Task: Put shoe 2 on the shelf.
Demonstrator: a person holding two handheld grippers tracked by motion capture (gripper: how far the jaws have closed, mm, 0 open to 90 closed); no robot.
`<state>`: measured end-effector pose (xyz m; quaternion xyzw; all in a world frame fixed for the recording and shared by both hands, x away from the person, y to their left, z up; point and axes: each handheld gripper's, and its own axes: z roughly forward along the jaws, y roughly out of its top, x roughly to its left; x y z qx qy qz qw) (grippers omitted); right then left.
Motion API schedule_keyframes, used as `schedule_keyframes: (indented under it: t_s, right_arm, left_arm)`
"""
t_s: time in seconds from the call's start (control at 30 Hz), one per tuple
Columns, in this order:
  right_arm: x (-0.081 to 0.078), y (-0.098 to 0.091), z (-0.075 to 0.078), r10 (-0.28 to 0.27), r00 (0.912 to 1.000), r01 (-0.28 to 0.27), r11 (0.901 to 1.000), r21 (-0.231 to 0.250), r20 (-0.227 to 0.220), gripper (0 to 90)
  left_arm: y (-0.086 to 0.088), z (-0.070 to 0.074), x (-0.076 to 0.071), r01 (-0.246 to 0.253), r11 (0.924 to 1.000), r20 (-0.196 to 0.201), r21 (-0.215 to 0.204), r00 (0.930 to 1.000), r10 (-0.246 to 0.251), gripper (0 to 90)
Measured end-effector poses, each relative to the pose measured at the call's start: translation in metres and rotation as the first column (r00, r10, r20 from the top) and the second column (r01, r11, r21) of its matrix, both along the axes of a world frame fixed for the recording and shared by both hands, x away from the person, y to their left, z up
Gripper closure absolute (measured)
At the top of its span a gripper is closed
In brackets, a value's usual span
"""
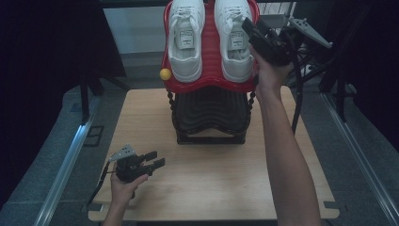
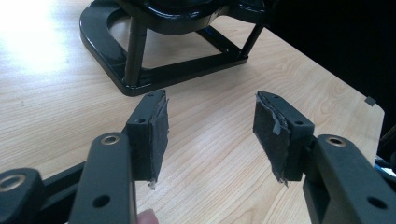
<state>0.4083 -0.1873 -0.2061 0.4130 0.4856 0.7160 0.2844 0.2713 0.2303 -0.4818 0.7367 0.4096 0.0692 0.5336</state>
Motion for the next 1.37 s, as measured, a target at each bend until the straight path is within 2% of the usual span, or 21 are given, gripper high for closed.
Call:
schedule_keyframes:
  t_s: [0.13,0.33,0.47,0.6,0.87,1.13,1.2,1.37]
  right_arm:
    - [-0.016,-0.021,-0.002,0.027,0.9995,-0.027,0.9996,0.008,0.016,47.7]
    - [-0.04,-0.06,-0.015,0.048,0.9987,-0.048,0.9986,-0.021,0.016,48.2]
    - [-0.057,-0.082,-0.033,0.065,0.9979,-0.065,0.9977,-0.018,0.003,48.6]
    - [-0.075,-0.099,-0.059,0.088,0.9961,-0.088,0.9957,-0.029,-0.009,48.6]
    - [-0.103,-0.112,-0.12,0.138,0.9889,-0.14,0.9894,-0.039,-0.056,48.4]
    - [-0.115,-0.112,-0.172,0.152,0.9798,-0.161,0.9846,-0.067,-0.131,48.0]
    - [-0.114,-0.113,-0.182,0.149,0.9762,-0.162,0.984,-0.073,-0.157,48.0]
    - [-0.113,-0.112,-0.186,0.146,0.9752,-0.16,0.9841,-0.077,-0.166,47.7]
  left_arm:
    - [0.0,0.0,0.0,-0.002,1.0,-0.001,0.005,1.0,0.002,45.7]
    - [0.0,0.0,0.001,-0.005,0.9999,-0.001,0.01,1.0,0.005,45.8]
    - [0.001,0.001,0.0,-0.01,0.9999,0.0,0.01,0.9999,0.01,45.7]
    - [0.001,0.001,0.0,-0.011,0.9999,0.002,0.008,0.9999,0.011,45.7]
    - [0.0,0.0,0.0,-0.007,0.9998,-0.004,0.018,1.0,0.007,45.7]
    - [0.0,0.0,0.0,-0.007,0.9998,-0.005,0.018,1.0,0.007,45.7]
    - [0.0,0.0,0.0,-0.008,0.9998,-0.005,0.018,1.0,0.008,45.7]
    - [0.001,0.0,0.0,-0.011,0.9998,-0.003,0.016,0.9999,0.011,45.7]
